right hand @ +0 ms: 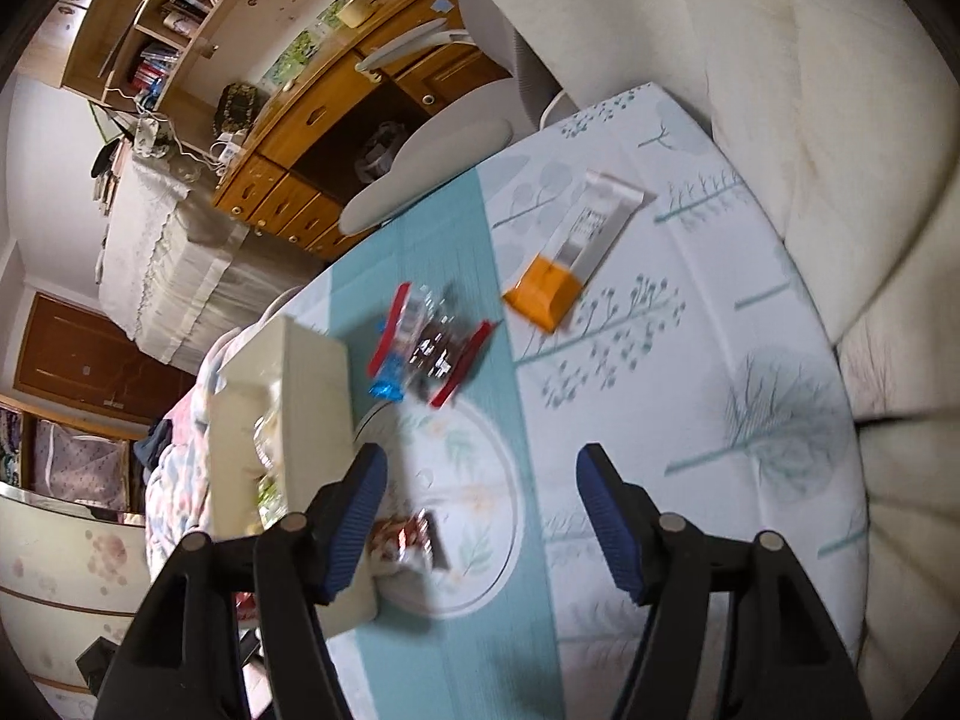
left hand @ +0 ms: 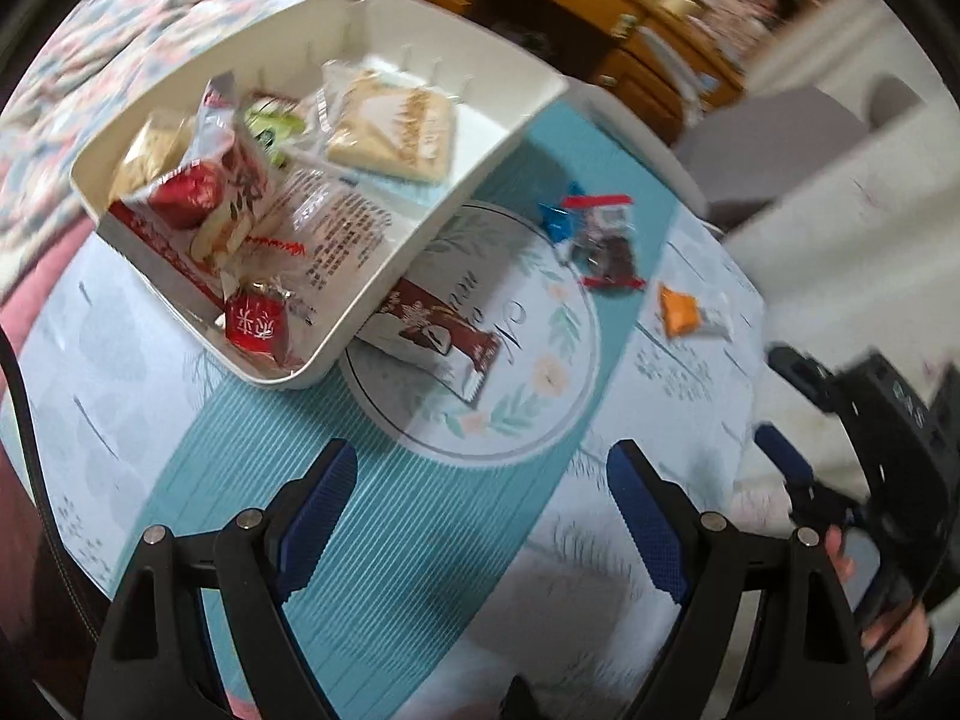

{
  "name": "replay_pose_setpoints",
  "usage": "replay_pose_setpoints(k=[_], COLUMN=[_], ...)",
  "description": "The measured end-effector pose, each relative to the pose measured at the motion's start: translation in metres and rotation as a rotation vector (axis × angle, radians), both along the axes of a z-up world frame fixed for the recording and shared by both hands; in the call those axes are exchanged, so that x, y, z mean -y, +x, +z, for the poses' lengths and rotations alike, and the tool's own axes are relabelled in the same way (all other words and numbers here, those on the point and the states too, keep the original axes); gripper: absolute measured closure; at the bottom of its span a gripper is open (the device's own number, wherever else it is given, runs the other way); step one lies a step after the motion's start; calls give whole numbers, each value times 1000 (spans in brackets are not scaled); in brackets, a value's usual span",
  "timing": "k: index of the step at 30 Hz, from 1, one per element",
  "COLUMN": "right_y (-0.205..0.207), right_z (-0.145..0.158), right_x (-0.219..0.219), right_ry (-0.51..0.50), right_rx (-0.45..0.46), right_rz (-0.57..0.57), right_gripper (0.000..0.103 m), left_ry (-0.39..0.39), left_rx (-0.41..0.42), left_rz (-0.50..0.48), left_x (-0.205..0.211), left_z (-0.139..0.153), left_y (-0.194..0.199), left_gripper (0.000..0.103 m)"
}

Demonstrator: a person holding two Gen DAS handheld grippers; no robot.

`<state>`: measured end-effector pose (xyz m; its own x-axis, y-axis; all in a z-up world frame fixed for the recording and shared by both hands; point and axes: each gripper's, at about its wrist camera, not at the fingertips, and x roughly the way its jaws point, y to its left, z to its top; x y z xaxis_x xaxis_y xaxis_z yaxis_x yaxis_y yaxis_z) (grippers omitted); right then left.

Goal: Organize snacks
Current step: 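Move both grippers back toward the orange bar and brown chocolate packet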

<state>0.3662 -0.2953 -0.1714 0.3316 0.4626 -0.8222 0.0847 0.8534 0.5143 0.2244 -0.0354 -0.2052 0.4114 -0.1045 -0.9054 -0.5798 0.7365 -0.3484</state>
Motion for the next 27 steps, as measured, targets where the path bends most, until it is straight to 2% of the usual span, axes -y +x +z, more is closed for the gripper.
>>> replay_pose_setpoints(k=[8, 13, 19, 23, 27], right_y=[38, 62, 81, 91, 99], right_z=[-25, -47, -69, -84, -96], right_x=[2, -8, -20, -24, -23], right_ry=[-72, -155, -281, -326, -345], right_rx=[48, 106, 231, 251, 253], right_rz=[-22, 11, 48, 58, 42], right_gripper=[37, 37, 37, 37, 37], left_ry=[5, 58, 133, 169, 191], left_rx=[-10, -2, 3, 13, -23], left_rz=[113, 179, 211, 243, 263], left_x=[0, -1, 1, 2, 0], left_z=[-31, -50, -68, -75, -84], left_y=[37, 52, 68, 75, 81], left_gripper=[18, 19, 18, 18, 18])
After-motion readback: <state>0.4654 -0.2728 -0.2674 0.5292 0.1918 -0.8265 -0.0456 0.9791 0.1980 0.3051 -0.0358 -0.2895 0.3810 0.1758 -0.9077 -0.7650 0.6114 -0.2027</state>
